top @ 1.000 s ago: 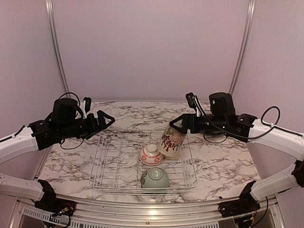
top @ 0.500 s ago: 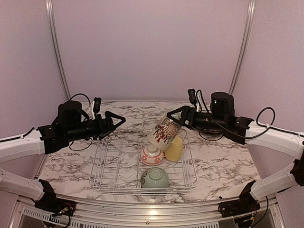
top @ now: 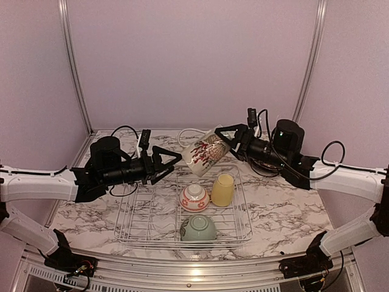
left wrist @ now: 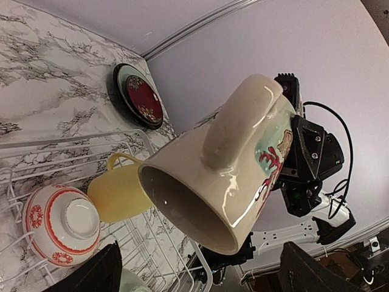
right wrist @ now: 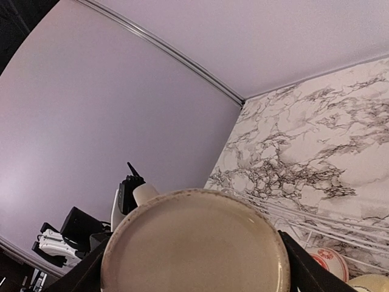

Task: Unload the mixed dishes from the dish rack
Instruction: Pass from the right arm to the left

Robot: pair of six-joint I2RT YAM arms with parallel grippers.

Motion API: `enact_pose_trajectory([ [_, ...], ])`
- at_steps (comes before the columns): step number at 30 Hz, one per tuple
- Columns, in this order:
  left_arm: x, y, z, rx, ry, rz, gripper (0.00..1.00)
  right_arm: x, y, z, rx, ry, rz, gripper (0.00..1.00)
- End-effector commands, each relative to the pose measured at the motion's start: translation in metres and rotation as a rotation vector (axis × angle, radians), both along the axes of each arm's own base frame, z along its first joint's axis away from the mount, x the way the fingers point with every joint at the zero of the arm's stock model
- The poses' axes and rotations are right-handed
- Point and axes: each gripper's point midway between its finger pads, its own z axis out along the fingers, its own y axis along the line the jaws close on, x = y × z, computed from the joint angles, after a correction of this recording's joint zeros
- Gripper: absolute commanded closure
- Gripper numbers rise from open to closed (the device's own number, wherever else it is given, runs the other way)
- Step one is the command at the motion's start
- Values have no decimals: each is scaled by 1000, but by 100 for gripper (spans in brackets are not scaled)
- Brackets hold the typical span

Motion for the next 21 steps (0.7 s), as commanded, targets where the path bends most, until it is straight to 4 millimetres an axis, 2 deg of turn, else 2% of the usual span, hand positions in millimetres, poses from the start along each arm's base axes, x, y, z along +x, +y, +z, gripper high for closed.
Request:
enact_pose_trajectory([
  [1, -6, -26, 34, -134, -37, -77, 8, -4, -9, 76, 233, -159, -4, 100],
  [7, -13, -54, 55, -242, -49, -150, 16, -4, -2, 71, 239, -149, 29, 100],
  [12, -7, -63, 61, -291, -53, -138, 30, -8, 2, 62, 254, -128, 63, 100],
  [21, 0, -62, 62, -320, -47, -105, 72, -14, 1, 55, 295, -109, 81, 100],
])
